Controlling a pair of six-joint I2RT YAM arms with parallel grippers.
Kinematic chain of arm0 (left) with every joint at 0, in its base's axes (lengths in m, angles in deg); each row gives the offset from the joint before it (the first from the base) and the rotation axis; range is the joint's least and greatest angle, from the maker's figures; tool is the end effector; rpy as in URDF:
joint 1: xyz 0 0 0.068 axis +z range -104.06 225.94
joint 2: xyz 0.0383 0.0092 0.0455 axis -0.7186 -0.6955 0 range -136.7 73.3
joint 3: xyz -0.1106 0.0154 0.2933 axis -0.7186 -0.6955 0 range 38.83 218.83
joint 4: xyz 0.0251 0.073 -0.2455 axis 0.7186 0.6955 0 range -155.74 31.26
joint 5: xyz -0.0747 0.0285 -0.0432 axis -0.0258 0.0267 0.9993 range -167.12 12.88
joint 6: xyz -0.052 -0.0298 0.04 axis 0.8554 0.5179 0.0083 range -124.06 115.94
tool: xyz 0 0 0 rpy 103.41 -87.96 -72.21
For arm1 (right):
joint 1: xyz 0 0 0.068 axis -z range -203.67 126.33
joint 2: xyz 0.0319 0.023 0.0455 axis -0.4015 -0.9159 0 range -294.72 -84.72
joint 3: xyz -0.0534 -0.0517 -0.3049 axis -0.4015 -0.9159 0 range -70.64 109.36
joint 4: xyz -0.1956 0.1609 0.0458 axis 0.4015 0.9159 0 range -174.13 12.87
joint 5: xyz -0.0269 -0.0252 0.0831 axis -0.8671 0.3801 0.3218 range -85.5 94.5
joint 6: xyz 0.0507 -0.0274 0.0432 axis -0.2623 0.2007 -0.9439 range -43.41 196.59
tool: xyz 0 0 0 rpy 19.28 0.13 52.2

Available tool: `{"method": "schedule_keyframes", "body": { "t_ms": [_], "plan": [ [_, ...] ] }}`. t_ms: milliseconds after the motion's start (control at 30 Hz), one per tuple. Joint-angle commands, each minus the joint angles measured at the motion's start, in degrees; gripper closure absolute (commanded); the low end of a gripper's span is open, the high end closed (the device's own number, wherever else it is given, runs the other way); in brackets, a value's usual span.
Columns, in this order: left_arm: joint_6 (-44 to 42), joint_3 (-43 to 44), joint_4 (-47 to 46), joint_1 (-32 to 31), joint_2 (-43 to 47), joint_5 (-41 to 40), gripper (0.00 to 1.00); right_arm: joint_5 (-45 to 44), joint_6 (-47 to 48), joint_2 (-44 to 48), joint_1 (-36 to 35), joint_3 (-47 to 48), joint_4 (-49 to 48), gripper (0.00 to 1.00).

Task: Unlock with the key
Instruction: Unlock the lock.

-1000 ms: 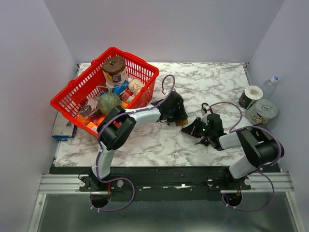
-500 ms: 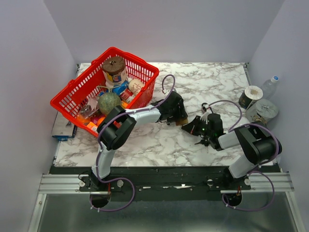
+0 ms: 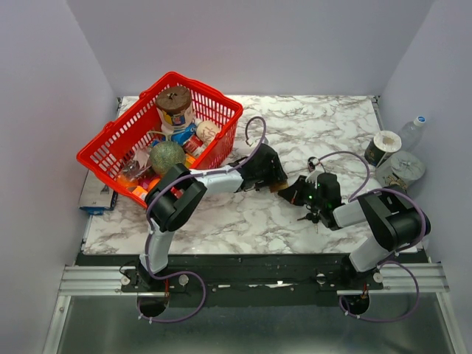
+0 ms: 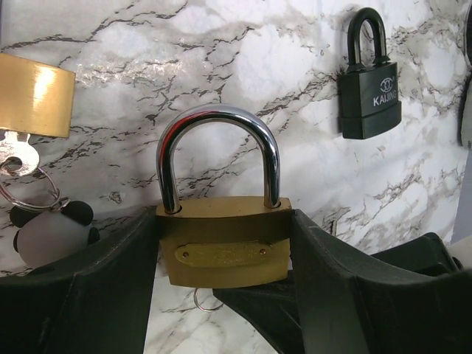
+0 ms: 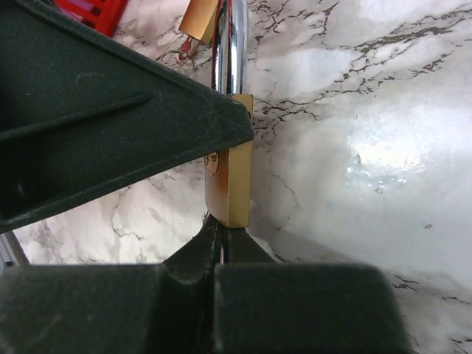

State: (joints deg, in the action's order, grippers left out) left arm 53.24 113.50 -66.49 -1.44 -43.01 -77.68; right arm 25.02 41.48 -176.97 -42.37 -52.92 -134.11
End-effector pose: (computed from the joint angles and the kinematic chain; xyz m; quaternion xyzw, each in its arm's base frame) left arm 0.3231 -0.3501 0.1855 -0.0807 0.9060 -0.3262 0.2574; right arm 0.2510 0.1070 0.1496 0.0229 0.8331 0.3744 0.4066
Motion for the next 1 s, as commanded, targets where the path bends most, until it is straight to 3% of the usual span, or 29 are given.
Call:
{"method": "schedule_keyframes", "body": {
  "t_ms": [0, 400, 533, 967],
  "plan": [
    [-0.7, -4.4, 4.2, -4.5, 4.1, 8.6, 1.0, -5.9, 4.6, 2.5, 1.7, 2.1, -15.3, 0.99],
    [-4.2, -7.6, -6.6, -4.4, 11.0, 13.2, 1.0, 19.9, -6.6, 8.2, 9.5, 1.1, -26.0, 0.99],
    [-5.8, -8.1, -9.0, -4.1, 14.3, 15.0, 1.0, 24.4, -9.4, 9.8, 11.2, 0.7, -30.2, 0.99],
    [-9.3, -13.8, -14.7, -4.1, 21.5, 20.5, 1.0, 32.8, -13.4, 17.0, 13.1, 1.7, -30.4, 0.99]
  ]
}}
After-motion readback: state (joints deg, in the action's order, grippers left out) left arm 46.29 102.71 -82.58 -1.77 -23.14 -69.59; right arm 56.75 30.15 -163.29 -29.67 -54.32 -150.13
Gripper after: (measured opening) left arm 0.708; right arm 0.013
